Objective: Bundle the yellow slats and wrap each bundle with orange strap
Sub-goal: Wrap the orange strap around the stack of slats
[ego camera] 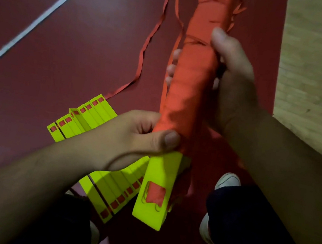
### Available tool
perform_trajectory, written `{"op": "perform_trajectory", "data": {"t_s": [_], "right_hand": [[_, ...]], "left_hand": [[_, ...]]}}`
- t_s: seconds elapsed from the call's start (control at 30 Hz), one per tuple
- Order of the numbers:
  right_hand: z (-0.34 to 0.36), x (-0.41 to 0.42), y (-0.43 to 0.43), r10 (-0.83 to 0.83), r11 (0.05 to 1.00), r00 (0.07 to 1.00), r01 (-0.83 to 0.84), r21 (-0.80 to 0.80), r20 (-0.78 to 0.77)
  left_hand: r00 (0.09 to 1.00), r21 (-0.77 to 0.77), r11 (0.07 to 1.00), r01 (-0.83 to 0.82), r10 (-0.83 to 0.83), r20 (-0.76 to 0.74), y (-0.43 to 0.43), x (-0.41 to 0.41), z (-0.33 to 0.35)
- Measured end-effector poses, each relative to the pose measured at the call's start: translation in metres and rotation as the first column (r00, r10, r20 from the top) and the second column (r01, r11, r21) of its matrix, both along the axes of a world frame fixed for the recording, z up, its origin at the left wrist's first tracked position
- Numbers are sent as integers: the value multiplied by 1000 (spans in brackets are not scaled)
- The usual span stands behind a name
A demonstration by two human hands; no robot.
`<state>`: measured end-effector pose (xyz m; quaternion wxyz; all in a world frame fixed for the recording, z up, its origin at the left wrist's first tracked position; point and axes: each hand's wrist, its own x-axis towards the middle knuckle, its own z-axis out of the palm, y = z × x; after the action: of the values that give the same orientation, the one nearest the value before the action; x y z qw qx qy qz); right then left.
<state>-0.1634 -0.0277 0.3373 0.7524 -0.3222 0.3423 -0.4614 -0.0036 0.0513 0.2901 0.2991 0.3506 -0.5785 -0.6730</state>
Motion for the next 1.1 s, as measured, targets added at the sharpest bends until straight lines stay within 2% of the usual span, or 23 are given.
{"op": "perform_trajectory", "data": {"t_s": [0.07, 0.1, 0.23, 0.3, 0.37, 0.43, 0.5, 0.57, 0.63, 0.7, 0.77, 0.83, 0.87, 0.93, 1.0, 1.1], "right_hand": [[3, 0, 0, 97, 994, 992, -101, 46, 76], [2, 1, 1, 129, 990, 989, -132, 53, 69], [-5, 6, 1, 73, 991, 995, -65, 116, -73], [-10, 7, -1, -21, 990, 990, 41, 137, -142], [-14, 7, -3, -124, 983, 969, 150, 109, -212], [-16, 7, -5, -205, 970, 933, 233, 64, -297], [-19, 8, -7, -268, 955, 893, 295, 22, -363], [-21, 10, -8, -308, 944, 869, 330, -10, -387], [-22, 11, -5, -307, 945, 875, 327, -10, -374], [-20, 11, -5, -262, 958, 914, 285, 32, -310], [-16, 9, -6, -207, 975, 964, 217, 43, -167], [-10, 7, -4, -130, 991, 991, 131, 39, -17], [-7, 6, -3, -82, 995, 996, 80, 55, 34], [-3, 5, 1, -19, 995, 998, 12, 102, 66], [-4, 5, 3, -2, 995, 1000, 3, 98, -10], [-8, 8, 0, -33, 994, 984, 51, 94, -178]], "left_hand": [[989, 55, 997, 57, -49, -137, 2, -3, 3], [988, 54, 996, 72, -64, -138, 2, -4, 3], [992, 3, 1000, -8, 8, 129, 0, -1, 0], [944, -113, 993, -28, 63, 323, -4, 5, 1], [857, -220, 975, -13, 124, 499, -7, 12, 2], [829, -271, 963, 1, 151, 538, -8, 16, 2], [849, -217, 976, -25, 135, 510, -7, 15, 3], [828, -174, 985, -10, 106, 551, -6, 10, 4], [780, -233, 972, 45, 112, 616, -4, 6, 3], [851, -215, 976, 29, 89, 518, -5, 5, 3], [967, -76, 997, 26, -6, 254, -4, 7, 5], [998, 41, 997, 67, -67, 6, 0, 8, 5], [995, 71, 993, 89, -86, -50, 2, 6, 5], [990, 69, 989, 131, -127, -56, 5, 1, 5], [988, 45, 987, 154, -155, 5, 5, 0, 7], [960, -5, 983, 183, -177, 216, -1, 9, 6]]}}
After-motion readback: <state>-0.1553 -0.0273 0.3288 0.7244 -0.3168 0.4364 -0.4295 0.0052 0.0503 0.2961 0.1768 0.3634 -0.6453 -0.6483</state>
